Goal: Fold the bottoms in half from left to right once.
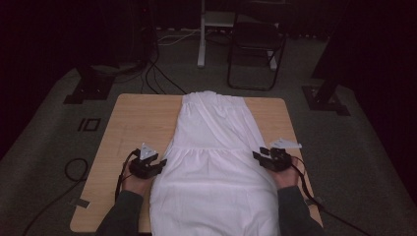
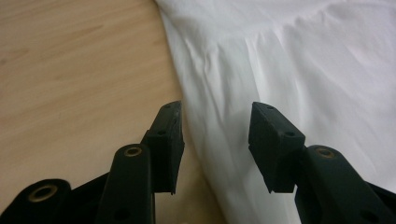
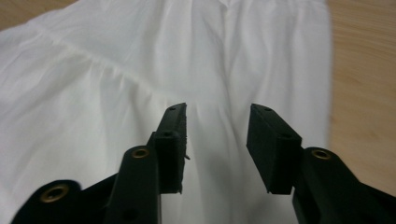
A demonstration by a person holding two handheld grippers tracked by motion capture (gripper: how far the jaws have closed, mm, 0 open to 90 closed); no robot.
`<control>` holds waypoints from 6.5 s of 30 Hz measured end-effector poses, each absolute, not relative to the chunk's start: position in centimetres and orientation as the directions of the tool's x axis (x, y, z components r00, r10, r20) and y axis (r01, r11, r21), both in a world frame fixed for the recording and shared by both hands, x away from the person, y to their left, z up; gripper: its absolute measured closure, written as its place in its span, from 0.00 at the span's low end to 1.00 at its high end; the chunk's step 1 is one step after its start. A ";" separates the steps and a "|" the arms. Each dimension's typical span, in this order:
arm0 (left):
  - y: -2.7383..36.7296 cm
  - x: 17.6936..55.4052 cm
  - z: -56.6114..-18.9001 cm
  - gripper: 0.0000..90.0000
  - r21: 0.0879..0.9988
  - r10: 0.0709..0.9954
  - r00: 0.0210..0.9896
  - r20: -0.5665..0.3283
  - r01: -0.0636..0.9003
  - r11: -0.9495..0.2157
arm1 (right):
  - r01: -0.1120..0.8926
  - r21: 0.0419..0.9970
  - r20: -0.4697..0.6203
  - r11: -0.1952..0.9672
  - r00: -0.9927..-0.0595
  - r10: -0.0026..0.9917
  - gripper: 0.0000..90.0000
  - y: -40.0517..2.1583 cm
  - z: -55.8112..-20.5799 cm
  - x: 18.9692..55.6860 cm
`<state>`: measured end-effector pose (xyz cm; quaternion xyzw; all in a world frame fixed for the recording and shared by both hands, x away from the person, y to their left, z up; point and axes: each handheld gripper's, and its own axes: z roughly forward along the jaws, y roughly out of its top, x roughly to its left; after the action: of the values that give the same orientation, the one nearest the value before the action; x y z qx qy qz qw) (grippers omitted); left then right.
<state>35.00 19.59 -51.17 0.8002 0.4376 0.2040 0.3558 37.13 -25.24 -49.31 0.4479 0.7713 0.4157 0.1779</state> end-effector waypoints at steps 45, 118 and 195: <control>17.6 33.5 -53.3 0.95 0.725 0.843 0.532 -0.080 0.612 -0.317 | 0.630 0.733 0.086 0.254 -0.457 0.886 0.97 -27.4 -54.3 34.7; 13.6 37.7 -53.4 0.93 0.683 0.798 0.596 -0.085 0.618 -0.389 | 0.628 0.718 0.048 0.300 -0.474 0.879 0.93 -24.0 -54.1 39.0; 9.8 33.5 -53.9 0.69 0.710 0.736 0.677 -0.011 0.524 -0.471 | 0.649 0.677 0.088 0.346 -0.538 0.838 0.73 -22.9 -51.9 36.7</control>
<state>33.48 9.78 -53.88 0.8444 0.3731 0.1501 0.3540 36.68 -22.86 -51.94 0.4599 0.8085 0.3398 0.1391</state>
